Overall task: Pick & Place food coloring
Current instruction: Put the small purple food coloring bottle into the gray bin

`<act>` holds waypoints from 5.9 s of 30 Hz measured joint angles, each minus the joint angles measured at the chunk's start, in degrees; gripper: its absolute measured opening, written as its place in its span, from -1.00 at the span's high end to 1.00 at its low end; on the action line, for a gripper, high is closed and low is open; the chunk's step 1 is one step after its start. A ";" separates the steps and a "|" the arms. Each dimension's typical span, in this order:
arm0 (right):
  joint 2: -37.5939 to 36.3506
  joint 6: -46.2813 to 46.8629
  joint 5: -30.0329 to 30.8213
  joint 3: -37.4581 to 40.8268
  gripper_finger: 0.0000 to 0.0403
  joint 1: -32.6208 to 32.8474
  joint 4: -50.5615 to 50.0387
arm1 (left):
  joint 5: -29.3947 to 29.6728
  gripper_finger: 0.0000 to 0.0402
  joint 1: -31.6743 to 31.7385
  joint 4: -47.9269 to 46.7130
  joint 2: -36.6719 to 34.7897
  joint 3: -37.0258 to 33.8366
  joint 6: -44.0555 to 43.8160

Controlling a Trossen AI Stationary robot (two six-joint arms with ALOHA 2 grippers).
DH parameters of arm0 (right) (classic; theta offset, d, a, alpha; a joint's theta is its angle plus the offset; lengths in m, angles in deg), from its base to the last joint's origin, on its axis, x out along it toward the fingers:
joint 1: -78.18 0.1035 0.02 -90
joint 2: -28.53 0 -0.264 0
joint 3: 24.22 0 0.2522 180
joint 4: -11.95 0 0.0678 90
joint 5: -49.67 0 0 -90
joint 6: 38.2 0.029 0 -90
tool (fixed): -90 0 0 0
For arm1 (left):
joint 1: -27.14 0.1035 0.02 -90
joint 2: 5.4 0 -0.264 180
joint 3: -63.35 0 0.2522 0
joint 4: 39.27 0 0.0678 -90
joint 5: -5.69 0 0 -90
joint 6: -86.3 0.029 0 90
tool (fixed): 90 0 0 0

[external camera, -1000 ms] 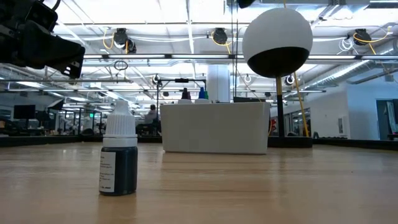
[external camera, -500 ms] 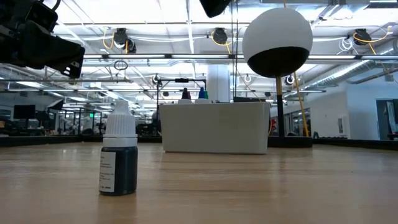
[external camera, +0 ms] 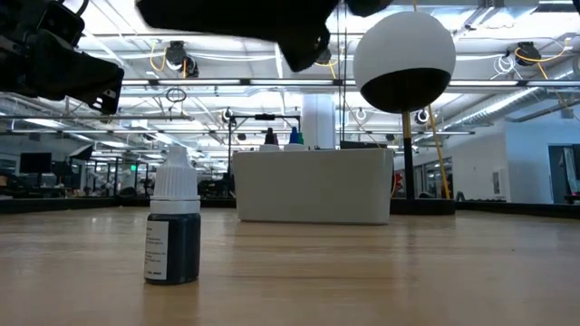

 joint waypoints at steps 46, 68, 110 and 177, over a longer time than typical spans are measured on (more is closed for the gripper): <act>7.16 1.84 0.34 0.09 0.30 -1.35 0.53 | 0.00 0.75 -0.01 -1.44 0.01 0.00 0.09; 2.36 -2.03 -3.13 0.09 0.76 -1.43 -1.01 | 0.01 0.75 0.00 -1.51 0.02 0.00 0.21; -57.80 -7.46 9.20 41.29 0.76 -0.96 0.39 | -0.02 0.75 0.00 -4.47 0.02 0.00 -5.05; -36.44 -5.09 -1.99 43.76 0.75 -31.85 11.33 | 4.07 0.75 -0.02 -3.87 0.00 0.00 -2.56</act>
